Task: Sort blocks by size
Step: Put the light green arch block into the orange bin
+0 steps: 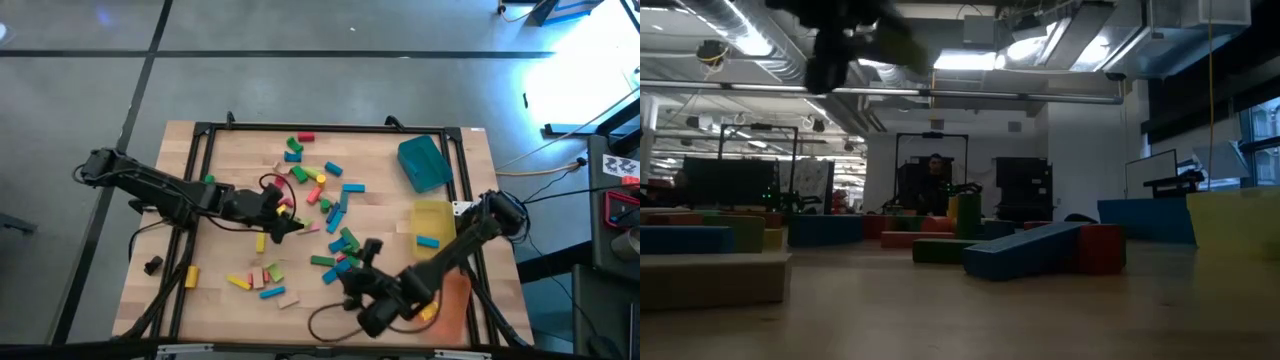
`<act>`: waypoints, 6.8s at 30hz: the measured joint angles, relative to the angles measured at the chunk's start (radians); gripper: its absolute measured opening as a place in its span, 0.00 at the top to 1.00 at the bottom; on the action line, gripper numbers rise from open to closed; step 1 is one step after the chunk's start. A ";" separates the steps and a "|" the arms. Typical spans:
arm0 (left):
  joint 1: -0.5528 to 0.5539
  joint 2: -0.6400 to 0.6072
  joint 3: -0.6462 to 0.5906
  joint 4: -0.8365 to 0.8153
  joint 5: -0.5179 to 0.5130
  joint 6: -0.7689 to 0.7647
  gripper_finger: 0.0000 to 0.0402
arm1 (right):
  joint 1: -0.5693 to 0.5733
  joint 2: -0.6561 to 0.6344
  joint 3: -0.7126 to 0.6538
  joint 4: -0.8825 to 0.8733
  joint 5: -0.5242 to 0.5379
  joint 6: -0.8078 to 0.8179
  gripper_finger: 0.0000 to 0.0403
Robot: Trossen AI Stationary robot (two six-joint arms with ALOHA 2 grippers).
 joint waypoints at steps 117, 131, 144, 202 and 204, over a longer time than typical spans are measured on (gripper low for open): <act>-0.079 0.017 0.000 0.179 -0.075 0.036 0.65 | -0.265 0.001 -0.001 0.400 -0.241 -0.536 0.70; -0.077 0.017 0.000 0.172 -0.066 0.211 0.65 | -0.265 0.001 -0.001 0.394 -0.257 -0.532 0.68; -0.041 -0.017 -0.001 0.158 -0.006 0.314 0.46 | -0.265 0.001 0.000 0.364 -0.351 -0.471 0.70; -0.311 -0.207 -0.003 -0.611 0.235 0.223 0.48 | 0.389 0.000 0.000 -0.714 -1.157 0.883 0.68; -0.347 -0.188 -0.003 -0.611 0.236 0.202 0.48 | 0.389 0.000 0.000 -0.723 -1.157 0.923 0.65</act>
